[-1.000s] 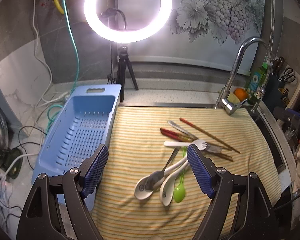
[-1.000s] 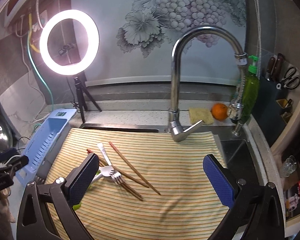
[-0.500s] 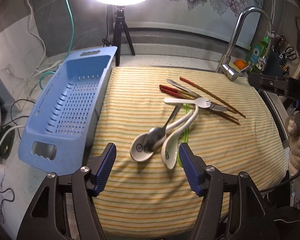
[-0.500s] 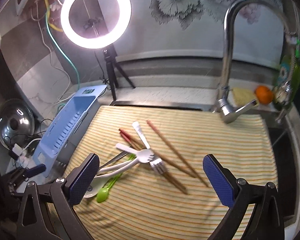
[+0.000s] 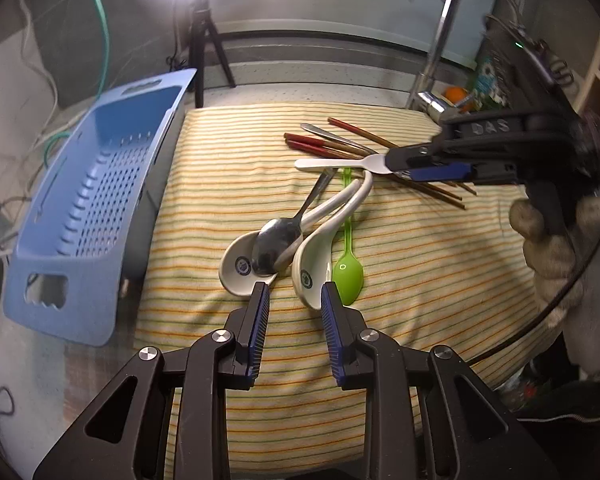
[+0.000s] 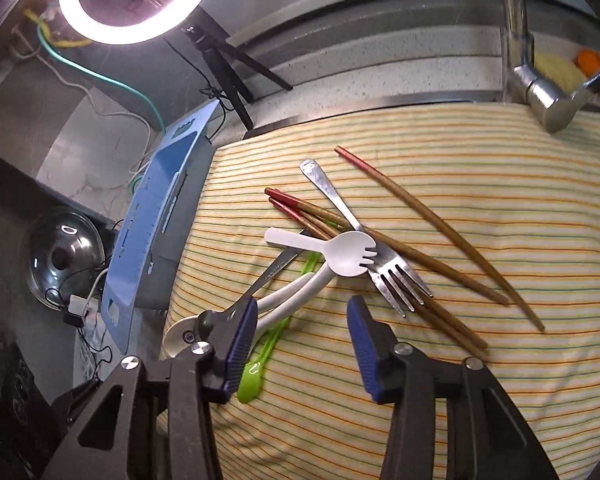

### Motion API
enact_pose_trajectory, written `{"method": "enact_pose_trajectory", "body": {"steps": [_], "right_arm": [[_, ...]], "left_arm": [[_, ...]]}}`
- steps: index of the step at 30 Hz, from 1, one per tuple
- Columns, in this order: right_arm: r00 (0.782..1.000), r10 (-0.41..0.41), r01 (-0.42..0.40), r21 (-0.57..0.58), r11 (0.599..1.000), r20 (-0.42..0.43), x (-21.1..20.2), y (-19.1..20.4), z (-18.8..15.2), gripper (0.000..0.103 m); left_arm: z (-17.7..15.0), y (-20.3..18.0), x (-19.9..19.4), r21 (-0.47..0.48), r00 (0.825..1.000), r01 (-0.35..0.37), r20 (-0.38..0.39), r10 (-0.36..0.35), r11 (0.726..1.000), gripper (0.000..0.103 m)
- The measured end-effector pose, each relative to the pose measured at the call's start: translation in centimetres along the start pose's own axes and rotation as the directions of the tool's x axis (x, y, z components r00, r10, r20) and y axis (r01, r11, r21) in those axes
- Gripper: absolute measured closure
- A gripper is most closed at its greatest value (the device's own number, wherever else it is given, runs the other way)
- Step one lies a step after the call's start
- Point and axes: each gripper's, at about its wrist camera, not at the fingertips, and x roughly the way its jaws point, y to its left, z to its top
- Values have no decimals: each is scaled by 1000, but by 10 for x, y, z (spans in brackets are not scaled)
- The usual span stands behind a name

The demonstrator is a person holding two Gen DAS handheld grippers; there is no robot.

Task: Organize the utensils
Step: 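Close the right gripper on the white ceramic spoon's handle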

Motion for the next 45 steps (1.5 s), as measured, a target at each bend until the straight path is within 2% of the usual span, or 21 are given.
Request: {"method": "enact_pose_trajectory", "body": {"steps": [2, 4, 7, 18, 29, 41, 45], "right_arm": [[1000, -3, 3, 3, 1000, -7, 6, -1, 2, 65], [1000, 0, 1, 16, 1000, -18, 13, -2, 4, 66], [999, 22, -20, 42, 999, -39, 22, -4, 5, 73], [995, 57, -49, 107, 993, -76, 43, -9, 11, 85], [995, 74, -67, 94, 993, -73, 46, -2, 15, 85], [992, 86, -79, 80, 994, -88, 60, 9, 20, 86], [993, 80, -75, 58, 995, -83, 57, 14, 20, 88]], "left_arm": [[1, -4, 1, 30, 1000, 8, 3, -8, 1000, 78], [4, -7, 5, 57, 1000, 7, 9, -7, 998, 83], [8, -9, 12, 90, 1000, -12, 13, 10, 996, 86], [12, 9, 29, 65, 1000, -5, -7, 5, 998, 86], [11, 18, 35, 37, 999, 34, -20, -33, 999, 86], [13, 21, 35, 27, 999, 34, -25, -33, 999, 86], [11, 24, 30, 25, 999, 45, -25, -44, 999, 83]]}}
